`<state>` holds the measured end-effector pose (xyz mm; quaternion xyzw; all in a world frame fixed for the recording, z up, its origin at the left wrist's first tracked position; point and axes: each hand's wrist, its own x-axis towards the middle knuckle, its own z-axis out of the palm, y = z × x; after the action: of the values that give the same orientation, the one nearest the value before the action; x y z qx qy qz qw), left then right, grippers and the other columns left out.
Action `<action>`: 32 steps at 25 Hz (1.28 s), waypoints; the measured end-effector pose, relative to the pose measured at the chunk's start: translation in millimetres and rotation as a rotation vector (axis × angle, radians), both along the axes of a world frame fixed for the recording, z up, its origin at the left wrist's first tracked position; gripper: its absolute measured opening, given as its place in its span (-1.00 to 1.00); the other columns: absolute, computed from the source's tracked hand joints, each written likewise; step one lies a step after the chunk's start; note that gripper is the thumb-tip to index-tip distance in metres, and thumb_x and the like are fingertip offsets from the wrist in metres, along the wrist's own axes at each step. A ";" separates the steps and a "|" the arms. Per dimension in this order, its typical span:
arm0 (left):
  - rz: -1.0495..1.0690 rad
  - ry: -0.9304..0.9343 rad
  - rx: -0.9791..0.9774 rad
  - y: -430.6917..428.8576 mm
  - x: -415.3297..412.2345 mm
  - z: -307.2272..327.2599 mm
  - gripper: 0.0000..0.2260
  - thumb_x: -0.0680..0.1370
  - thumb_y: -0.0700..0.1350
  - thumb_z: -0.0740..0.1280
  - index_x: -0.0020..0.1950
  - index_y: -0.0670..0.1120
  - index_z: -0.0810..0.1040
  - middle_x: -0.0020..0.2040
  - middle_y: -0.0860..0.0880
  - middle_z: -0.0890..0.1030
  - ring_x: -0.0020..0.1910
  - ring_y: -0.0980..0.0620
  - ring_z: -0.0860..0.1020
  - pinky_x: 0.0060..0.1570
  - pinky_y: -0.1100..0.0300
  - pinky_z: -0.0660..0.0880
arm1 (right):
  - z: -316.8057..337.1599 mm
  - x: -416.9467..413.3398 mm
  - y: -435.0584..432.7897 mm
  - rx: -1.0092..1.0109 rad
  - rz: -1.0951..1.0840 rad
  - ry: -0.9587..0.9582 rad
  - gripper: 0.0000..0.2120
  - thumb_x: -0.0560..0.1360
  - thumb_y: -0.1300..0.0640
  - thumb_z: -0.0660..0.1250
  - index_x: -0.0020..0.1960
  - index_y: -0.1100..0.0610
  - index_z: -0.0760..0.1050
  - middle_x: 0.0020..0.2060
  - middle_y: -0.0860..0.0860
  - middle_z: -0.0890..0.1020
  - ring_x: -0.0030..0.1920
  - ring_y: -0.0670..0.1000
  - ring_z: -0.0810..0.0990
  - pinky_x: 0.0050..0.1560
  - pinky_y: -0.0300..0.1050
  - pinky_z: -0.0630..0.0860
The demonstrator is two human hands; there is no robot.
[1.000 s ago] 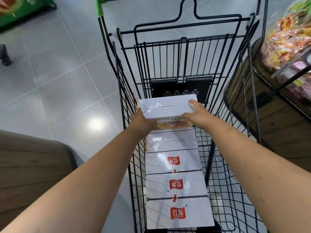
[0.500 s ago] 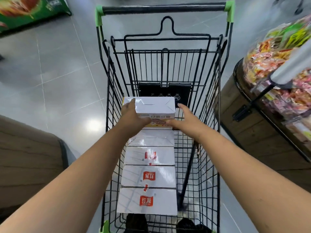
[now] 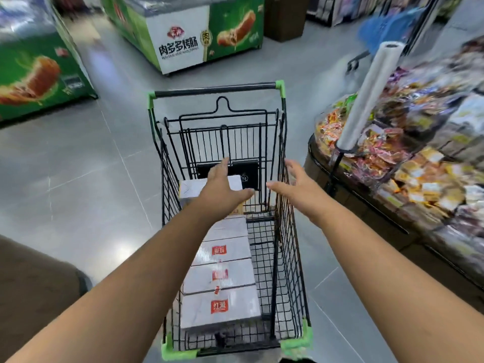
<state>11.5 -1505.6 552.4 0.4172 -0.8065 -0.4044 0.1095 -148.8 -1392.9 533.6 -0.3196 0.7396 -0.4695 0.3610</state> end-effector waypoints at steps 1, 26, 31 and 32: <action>-0.033 0.004 0.000 10.9 4.0 8.2 -0.15 0.49 0.08 0.43 0.60 0.06 -0.06 0.60 -0.03 0.00 0.54 -0.03 0.11 0.41 0.11 0.15 | 7.9 8.1 16.7 -0.007 -0.039 -0.001 -0.18 0.43 -0.14 0.44 0.54 -0.16 0.06 0.55 0.00 0.14 0.51 0.05 0.15 0.46 0.06 0.18; -1.075 0.349 0.436 607.3 -90.4 132.7 -0.35 0.52 0.00 0.40 0.52 0.19 0.16 0.37 0.17 0.36 0.35 0.11 0.37 0.22 0.16 0.32 | 132.4 108.7 683.2 -0.151 -1.063 0.169 -0.28 0.41 -0.19 0.42 0.45 -0.35 0.11 0.46 -0.22 0.24 0.45 -0.17 0.23 0.39 -0.01 0.28; -1.165 0.332 0.486 709.9 -108.9 138.8 -0.40 0.53 -0.03 0.39 0.49 0.21 0.20 0.36 0.21 0.40 0.34 0.14 0.40 0.20 0.18 0.33 | 137.3 108.1 784.6 -0.251 -1.228 0.163 -0.29 0.43 -0.12 0.45 0.46 -0.29 0.15 0.46 -0.16 0.27 0.44 -0.12 0.27 0.42 0.02 0.27; -1.201 0.317 0.483 727.5 -115.1 140.0 -0.40 0.53 -0.02 0.39 0.49 0.23 0.20 0.36 0.21 0.40 0.34 0.14 0.41 0.21 0.17 0.33 | 137.7 106.8 800.8 -0.273 -1.263 0.161 -0.31 0.43 -0.12 0.45 0.44 -0.31 0.17 0.46 -0.16 0.29 0.43 -0.12 0.29 0.42 0.02 0.27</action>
<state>-103.6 -778.1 692.4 -0.1560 -0.7596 -0.6210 -0.1142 -42.0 -592.1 671.3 0.0993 0.7438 -0.6555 -0.0848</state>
